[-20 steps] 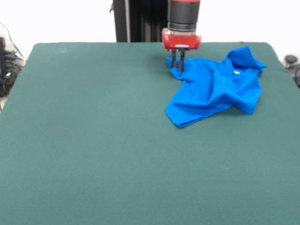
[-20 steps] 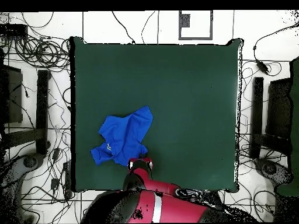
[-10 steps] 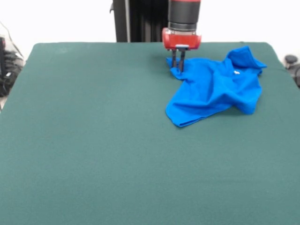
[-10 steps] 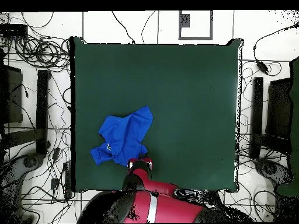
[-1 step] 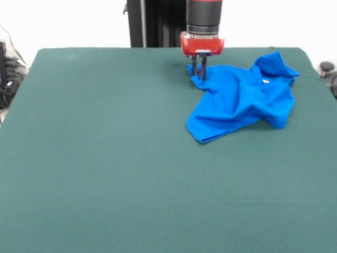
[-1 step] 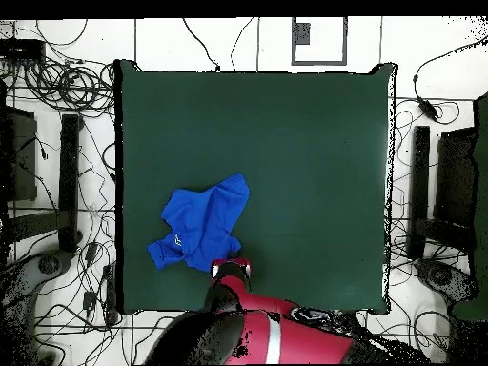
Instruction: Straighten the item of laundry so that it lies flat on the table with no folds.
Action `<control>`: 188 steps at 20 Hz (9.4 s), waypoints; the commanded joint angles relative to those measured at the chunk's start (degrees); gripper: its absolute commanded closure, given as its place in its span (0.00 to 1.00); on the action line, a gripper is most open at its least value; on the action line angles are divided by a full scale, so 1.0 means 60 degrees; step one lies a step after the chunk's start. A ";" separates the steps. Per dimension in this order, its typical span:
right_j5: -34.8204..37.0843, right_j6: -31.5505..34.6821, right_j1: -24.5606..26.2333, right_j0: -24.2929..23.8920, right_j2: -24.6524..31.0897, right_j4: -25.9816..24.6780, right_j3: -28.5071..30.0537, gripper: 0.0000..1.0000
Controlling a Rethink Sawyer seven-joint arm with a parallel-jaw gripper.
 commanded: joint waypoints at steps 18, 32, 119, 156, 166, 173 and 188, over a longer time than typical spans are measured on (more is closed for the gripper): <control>0.3697 0.0552 -0.0719 -0.2028 0.1208 -0.1357 -0.1763 1.00; 0.5505 0.0880 -0.2923 -0.2366 0.1707 -0.1378 -0.0568 1.00; 1.0576 -0.1826 -0.2348 -0.8375 0.7146 -0.4469 -0.2106 1.00; 1.0068 -0.2012 -0.0935 -0.9547 0.7362 -0.5821 -0.2550 1.00; 1.1269 -0.3242 -0.0434 -0.9848 0.7789 -0.5586 -0.3588 1.00; 1.1742 -0.3616 -0.0116 -1.0031 0.7972 -0.5604 -0.3959 1.00; 1.1842 -0.3784 0.0318 -1.0146 0.7966 -0.5800 -0.4198 1.00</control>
